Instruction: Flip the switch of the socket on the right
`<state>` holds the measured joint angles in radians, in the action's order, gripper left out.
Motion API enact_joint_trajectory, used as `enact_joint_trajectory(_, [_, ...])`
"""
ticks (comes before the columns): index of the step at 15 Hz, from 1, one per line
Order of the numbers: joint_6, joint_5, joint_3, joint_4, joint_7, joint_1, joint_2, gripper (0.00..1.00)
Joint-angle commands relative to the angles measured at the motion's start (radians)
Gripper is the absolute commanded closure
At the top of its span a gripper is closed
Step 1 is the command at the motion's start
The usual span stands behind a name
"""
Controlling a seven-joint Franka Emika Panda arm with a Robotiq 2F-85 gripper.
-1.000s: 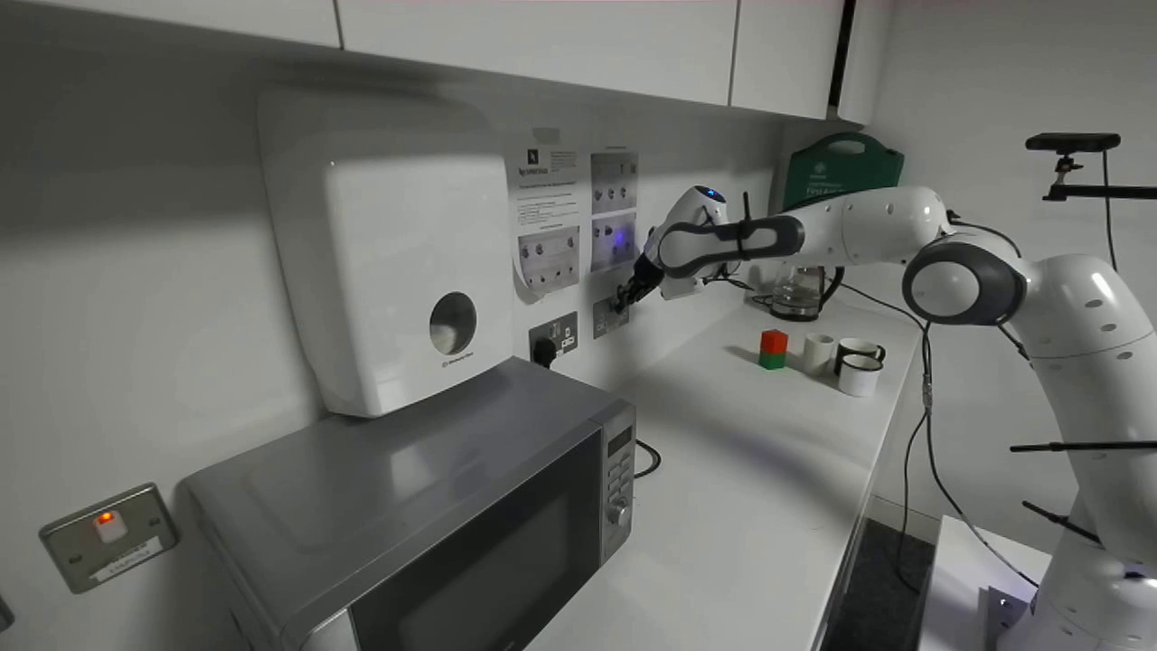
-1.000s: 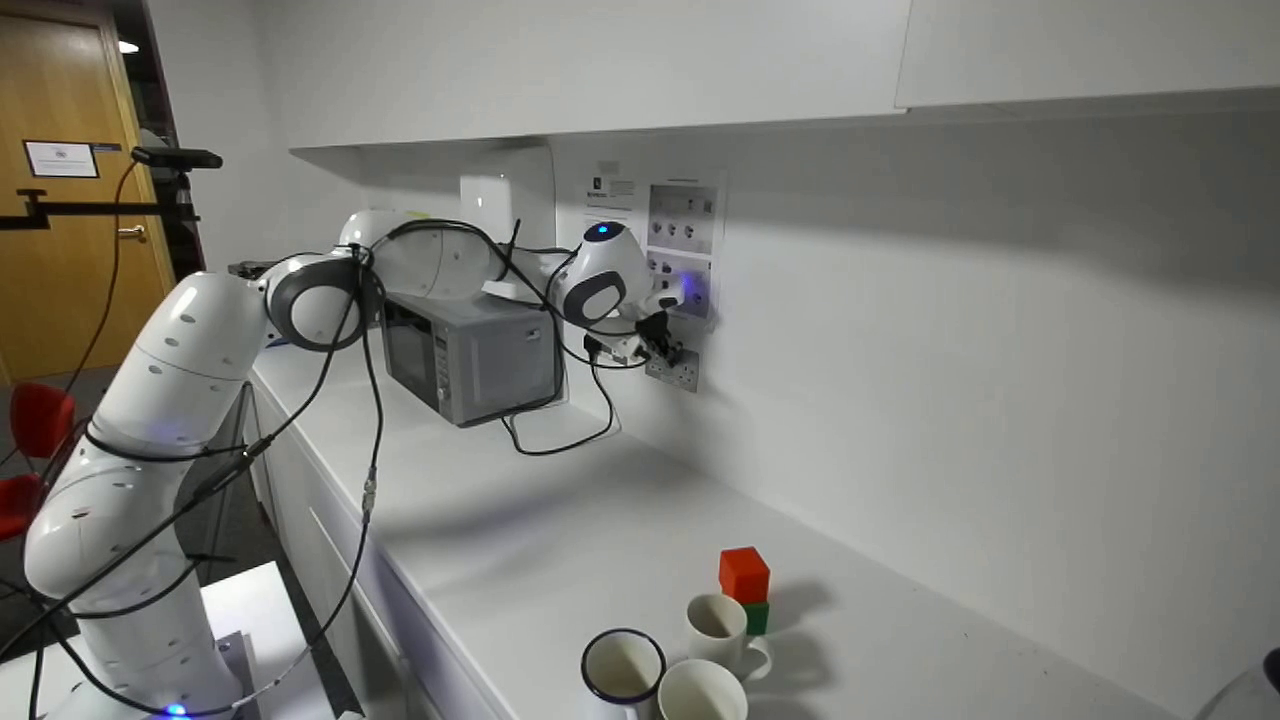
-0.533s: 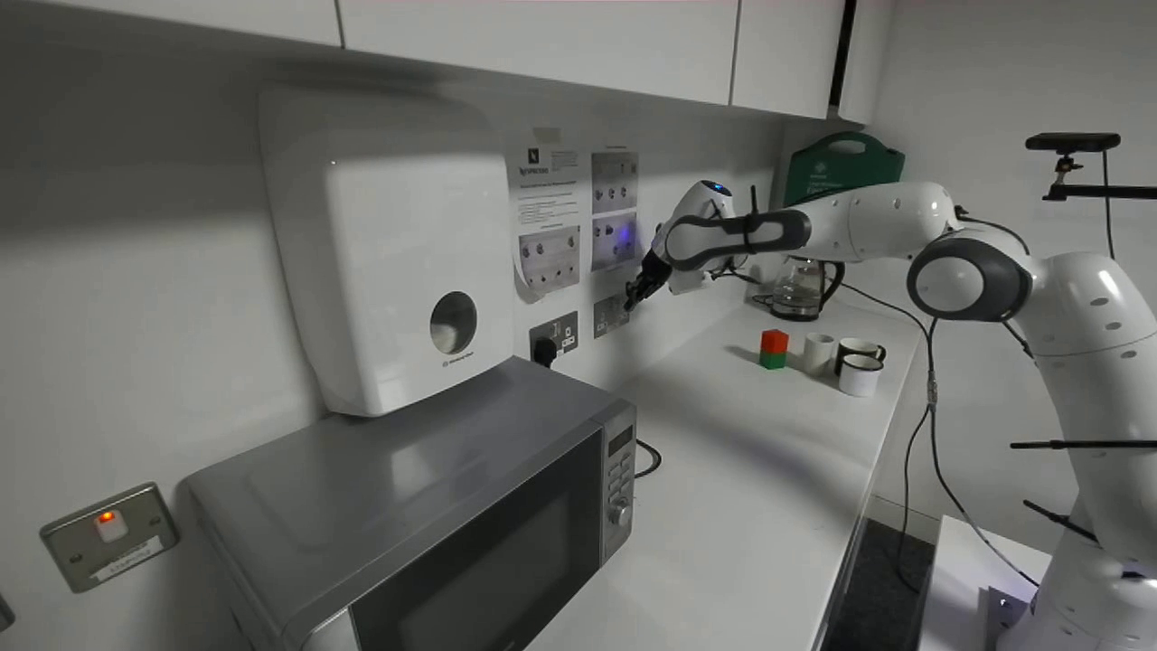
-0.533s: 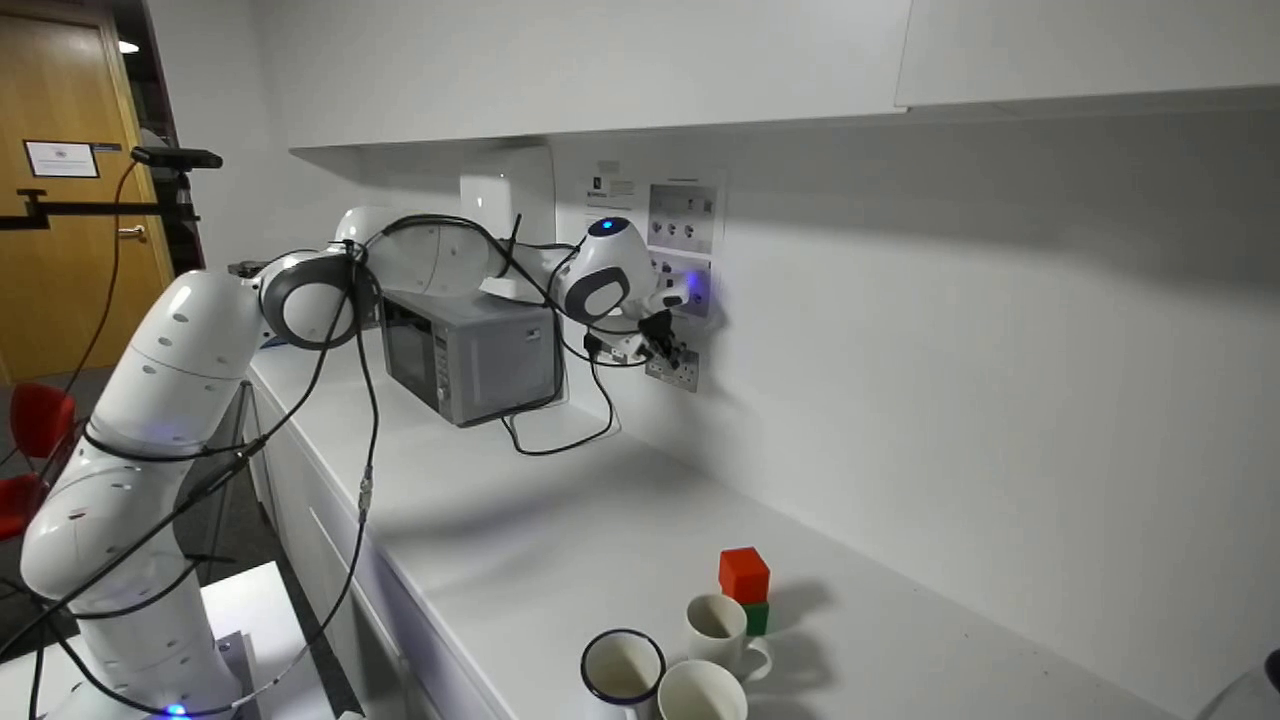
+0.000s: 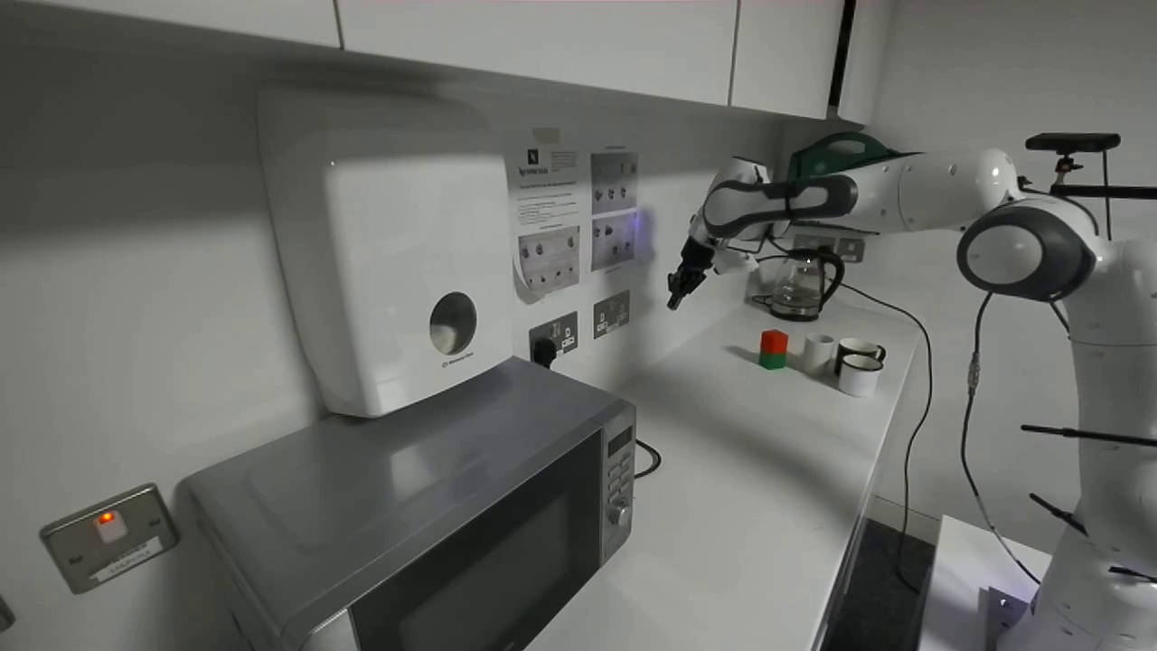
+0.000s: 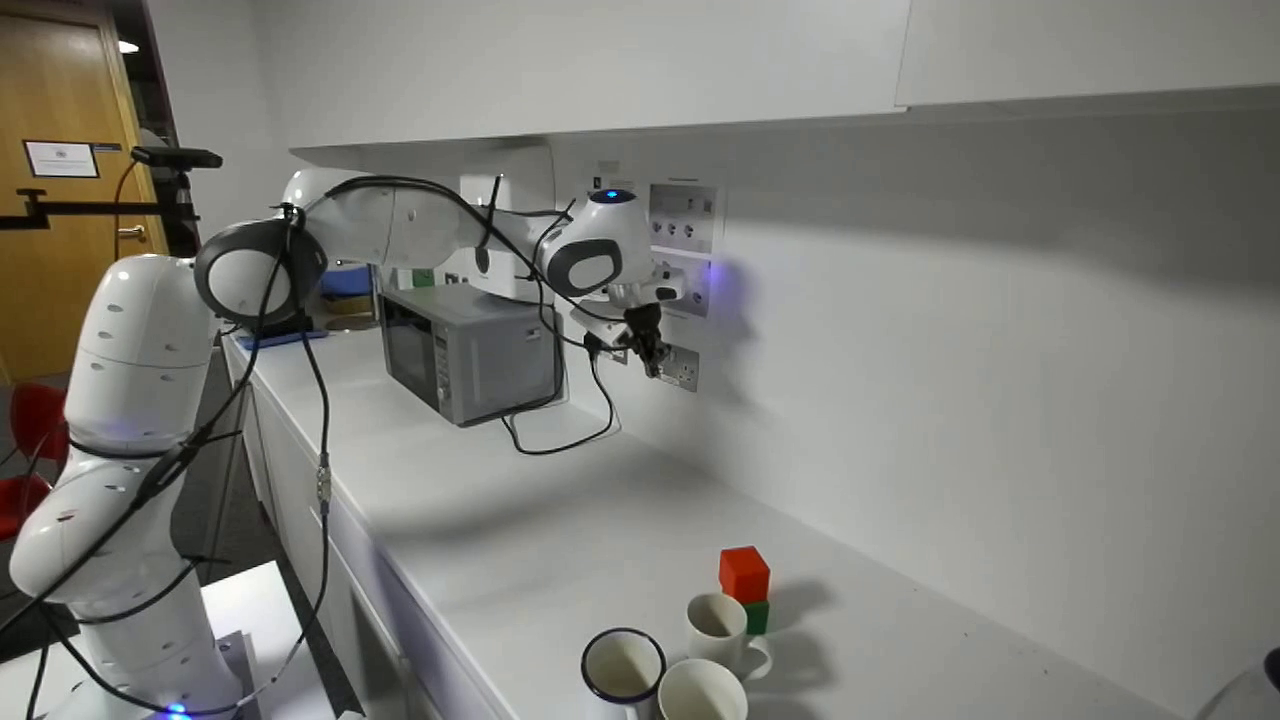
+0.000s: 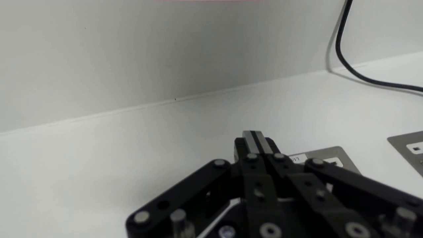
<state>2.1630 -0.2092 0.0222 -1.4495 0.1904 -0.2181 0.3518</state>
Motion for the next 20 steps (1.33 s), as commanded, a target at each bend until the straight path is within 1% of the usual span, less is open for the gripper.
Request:
enact_joint_trajectory(1, [-0.075, -0.027, 0.017, -0.097, 0.048, -0.018, -0.105, 1.00])
enact_joint_trajectory(6, [-0.120, -0.017, 0.043, -0.130, 0.052, -0.010, -0.148, 1.00])
enact_joint_trajectory(8, [-0.125, -0.014, 0.049, -0.165, 0.060, -0.010, -0.178, 1.00])
enact_joint_trajectory(12, [-0.097, -0.001, 0.071, -0.282, 0.070, -0.006, -0.267, 1.00])
enact_joint_trajectory(20, [-0.089, 0.018, 0.124, -0.524, 0.086, 0.004, -0.468, 1.00])
